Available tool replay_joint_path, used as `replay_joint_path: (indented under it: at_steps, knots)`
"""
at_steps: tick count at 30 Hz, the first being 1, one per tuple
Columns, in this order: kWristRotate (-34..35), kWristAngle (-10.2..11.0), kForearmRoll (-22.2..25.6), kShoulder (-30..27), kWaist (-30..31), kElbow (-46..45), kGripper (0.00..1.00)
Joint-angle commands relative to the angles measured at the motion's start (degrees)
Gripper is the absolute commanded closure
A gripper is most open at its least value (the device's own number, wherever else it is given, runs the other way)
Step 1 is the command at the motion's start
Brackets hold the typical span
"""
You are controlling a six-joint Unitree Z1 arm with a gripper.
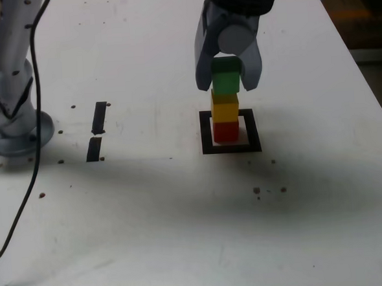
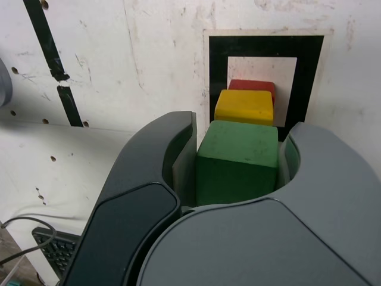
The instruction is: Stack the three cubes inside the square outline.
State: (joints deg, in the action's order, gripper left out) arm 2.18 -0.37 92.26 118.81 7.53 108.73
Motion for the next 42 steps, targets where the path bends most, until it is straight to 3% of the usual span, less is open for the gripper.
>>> replay_joint_path:
  at_steps: [1, 9, 16, 19, 24, 28, 36, 42]
  knots:
    - [0.0, 0.4, 0.7, 0.0, 0.0, -0.4, 0.86]
    - [0.0, 0.3, 0.5, 0.4, 0.0, -0.8, 0.83]
    - [0.0, -1.0, 0.4, 1.2, 0.0, -0.4, 0.73]
    - [-0.2, -1.8, 0.4, 1.7, -0.2, -0.8, 0.59]
    - [-0.7, -3.0, 0.4, 2.1, -0.7, -1.6, 0.18]
    - [-0.6, -2.9, 0.4, 1.9, -0.8, -1.4, 0.02]
    - [-0.6, -1.7, 0.5, -0.4, -0.7, 0.3, 0.0]
    - [-1.8, -0.1, 0.4, -10.0, 0.1, 0.6, 0.0]
